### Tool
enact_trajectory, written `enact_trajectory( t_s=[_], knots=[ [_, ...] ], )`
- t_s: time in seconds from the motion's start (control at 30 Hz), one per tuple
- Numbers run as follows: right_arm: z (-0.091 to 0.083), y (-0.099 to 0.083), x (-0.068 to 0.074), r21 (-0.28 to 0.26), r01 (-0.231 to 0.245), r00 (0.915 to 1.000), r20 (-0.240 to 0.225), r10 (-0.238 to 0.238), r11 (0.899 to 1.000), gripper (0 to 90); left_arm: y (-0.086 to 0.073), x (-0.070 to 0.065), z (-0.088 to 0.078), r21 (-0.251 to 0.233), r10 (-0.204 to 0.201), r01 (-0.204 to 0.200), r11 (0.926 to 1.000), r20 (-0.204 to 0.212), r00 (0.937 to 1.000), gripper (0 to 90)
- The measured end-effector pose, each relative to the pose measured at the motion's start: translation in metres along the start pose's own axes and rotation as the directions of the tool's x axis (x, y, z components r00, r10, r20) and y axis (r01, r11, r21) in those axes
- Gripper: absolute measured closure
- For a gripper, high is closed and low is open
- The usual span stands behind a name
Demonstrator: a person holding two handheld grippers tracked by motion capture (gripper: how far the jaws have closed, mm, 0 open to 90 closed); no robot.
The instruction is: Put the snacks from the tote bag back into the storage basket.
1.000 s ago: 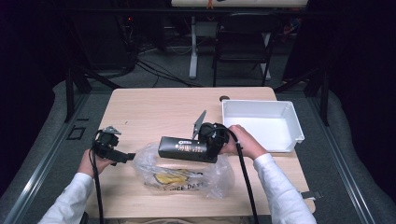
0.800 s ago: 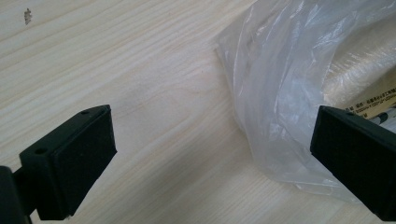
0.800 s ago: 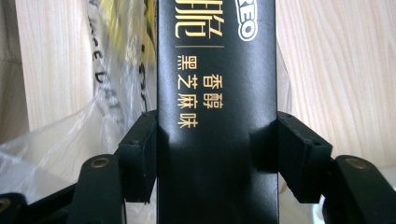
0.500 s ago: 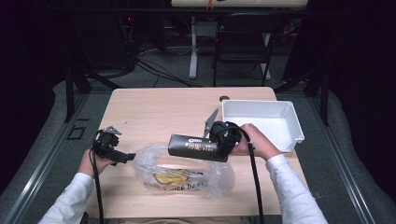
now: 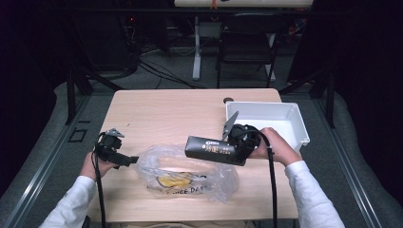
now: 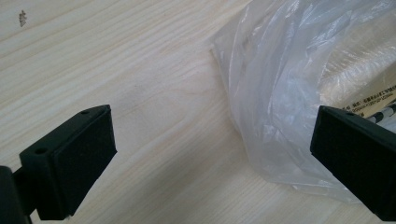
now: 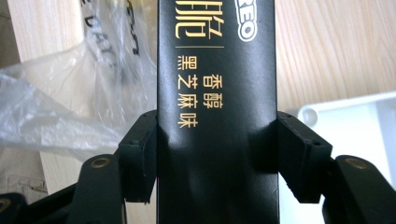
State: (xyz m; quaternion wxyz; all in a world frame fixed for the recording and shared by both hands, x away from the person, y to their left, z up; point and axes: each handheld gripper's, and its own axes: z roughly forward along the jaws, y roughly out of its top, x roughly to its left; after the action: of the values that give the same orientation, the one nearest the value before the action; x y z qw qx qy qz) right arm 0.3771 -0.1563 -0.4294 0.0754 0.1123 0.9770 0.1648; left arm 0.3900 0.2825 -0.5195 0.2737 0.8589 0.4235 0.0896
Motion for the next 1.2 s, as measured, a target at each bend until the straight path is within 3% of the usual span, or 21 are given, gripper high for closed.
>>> enact_trajectory(
  t_s=[0.53,0.9,1.2],
  knots=[
    [-0.012,-0.04,-0.007,0.028,-0.045,0.9985,0.034,0.044,0.999,37.7,0.0,-0.001,0.002,0.008,0.0,-0.001,1.0,0.008,1.0,0.0],
    [-0.025,-0.068,-0.023,0.018,-0.06,0.9963,0.062,0.059,0.998,37.7,0.0,0.0,0.003,0.009,-0.001,0.001,1.0,0.009,1.0,0.0],
    [-0.037,-0.091,-0.04,0.003,-0.099,0.9911,0.089,0.099,0.995,37.7,0.0,0.0,0.003,0.012,-0.001,0.001,0.9999,0.005,1.0,0.0]
  ],
)
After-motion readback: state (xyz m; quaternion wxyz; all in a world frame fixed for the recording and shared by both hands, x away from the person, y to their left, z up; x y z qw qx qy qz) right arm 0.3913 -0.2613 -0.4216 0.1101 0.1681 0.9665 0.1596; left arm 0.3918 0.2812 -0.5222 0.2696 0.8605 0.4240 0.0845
